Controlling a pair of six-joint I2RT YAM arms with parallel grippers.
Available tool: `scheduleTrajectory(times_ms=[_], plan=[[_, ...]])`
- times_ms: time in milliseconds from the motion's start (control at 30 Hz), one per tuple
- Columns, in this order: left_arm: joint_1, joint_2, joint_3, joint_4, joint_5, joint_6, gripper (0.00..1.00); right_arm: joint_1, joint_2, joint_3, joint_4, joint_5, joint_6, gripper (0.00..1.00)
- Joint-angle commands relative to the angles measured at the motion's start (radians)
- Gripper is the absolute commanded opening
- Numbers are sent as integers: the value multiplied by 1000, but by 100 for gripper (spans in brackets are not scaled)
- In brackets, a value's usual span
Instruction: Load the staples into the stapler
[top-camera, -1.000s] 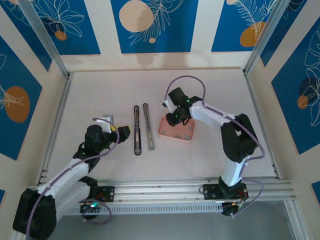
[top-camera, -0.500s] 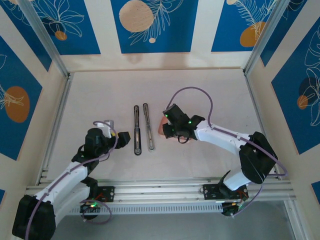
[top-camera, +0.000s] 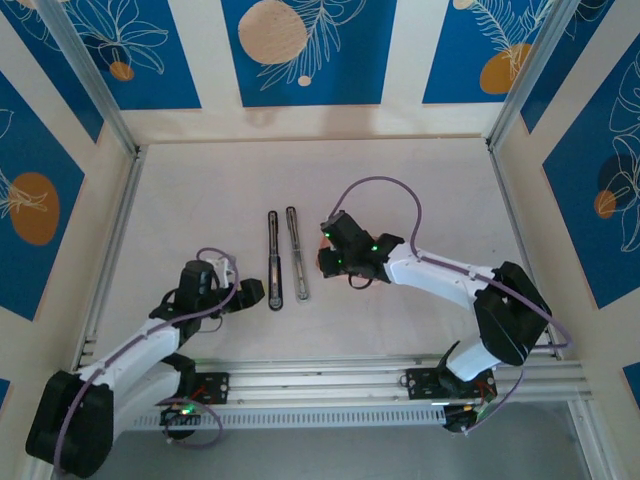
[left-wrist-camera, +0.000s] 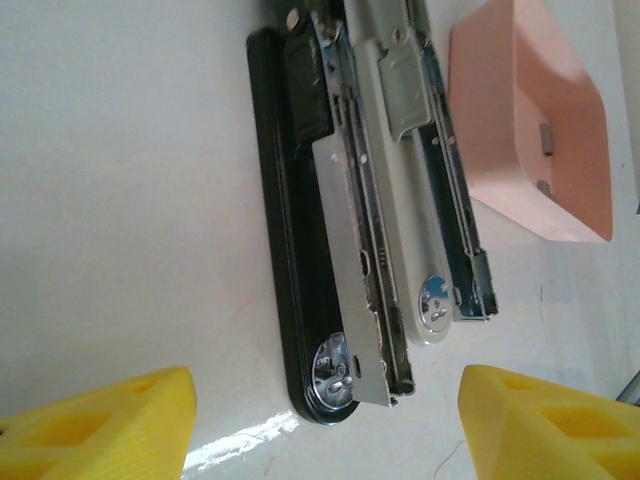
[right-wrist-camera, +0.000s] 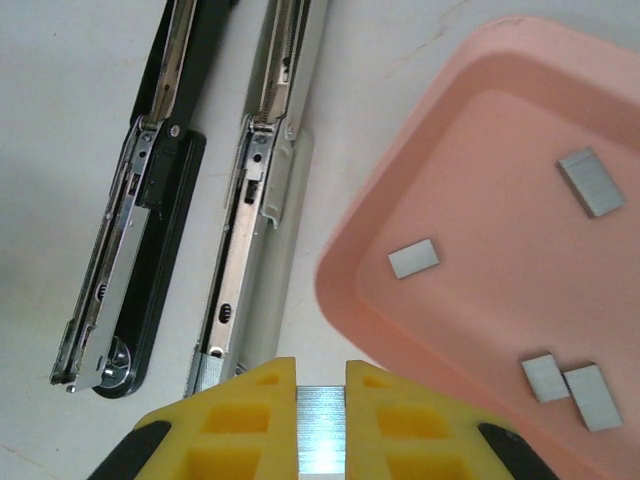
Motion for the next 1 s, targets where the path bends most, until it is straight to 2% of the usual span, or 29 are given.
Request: scheduleTrajectory(times_ms=[0, 633, 967], plan=[[-27, 48, 1, 57, 37, -43, 69, 21, 23, 42, 0, -15, -3, 15], [-144, 355, 105, 153, 91, -37, 68, 39, 37, 45, -6, -13, -8, 14], [-193, 402, 140, 179, 86, -19, 65, 42, 21, 31, -15, 1, -12, 14]])
